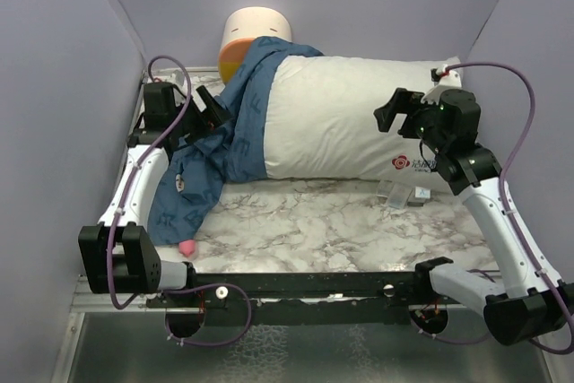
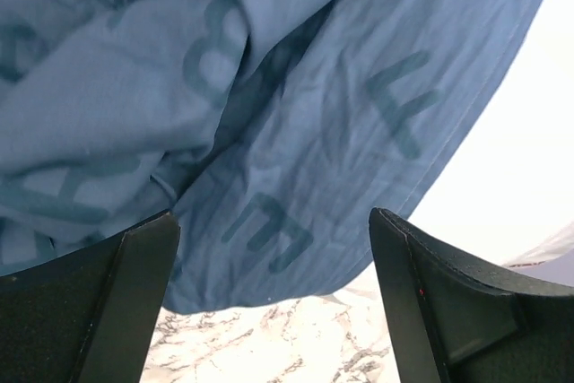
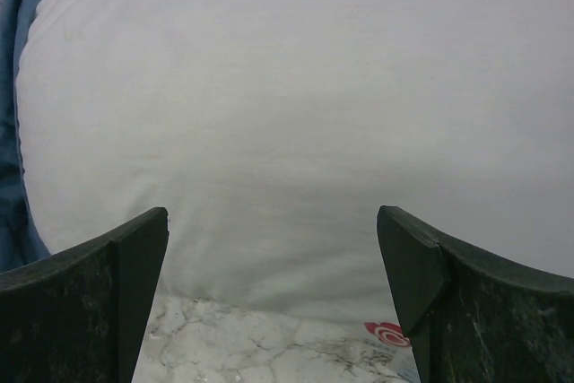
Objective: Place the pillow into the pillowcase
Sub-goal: Stuff the pillow into the pillowcase.
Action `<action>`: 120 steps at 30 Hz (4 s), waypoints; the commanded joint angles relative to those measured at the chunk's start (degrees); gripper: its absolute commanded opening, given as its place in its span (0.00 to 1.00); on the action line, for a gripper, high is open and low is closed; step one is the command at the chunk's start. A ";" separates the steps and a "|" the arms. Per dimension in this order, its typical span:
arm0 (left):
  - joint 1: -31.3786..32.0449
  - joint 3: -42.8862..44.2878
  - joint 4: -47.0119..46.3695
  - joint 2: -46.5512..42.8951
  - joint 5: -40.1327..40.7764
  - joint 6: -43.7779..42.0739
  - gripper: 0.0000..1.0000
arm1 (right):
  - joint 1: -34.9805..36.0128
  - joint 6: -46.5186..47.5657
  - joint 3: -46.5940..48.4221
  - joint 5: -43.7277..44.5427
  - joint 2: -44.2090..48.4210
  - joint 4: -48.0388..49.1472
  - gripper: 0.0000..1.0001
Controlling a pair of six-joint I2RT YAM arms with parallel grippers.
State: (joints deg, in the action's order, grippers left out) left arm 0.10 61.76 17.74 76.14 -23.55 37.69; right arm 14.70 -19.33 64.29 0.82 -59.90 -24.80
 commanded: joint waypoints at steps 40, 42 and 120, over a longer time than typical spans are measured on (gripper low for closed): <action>25.65 -19.11 -13.55 -17.80 -2.56 4.59 0.44 | -8.59 1.51 -0.84 -43.22 -4.21 10.87 0.62; 25.65 -16.59 -1.18 -21.42 7.05 2.80 0.60 | -5.69 0.84 -2.14 -49.67 -4.48 13.51 0.64; 31.98 -20.55 -12.61 -15.80 11.63 1.04 0.08 | 15.00 -39.49 -50.33 -2.41 -10.16 84.76 0.03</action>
State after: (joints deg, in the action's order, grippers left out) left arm 32.64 36.07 1.45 62.35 -7.38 41.19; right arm 29.93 -64.64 12.14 0.78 -80.90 61.23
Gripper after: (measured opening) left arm 0.156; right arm 0.132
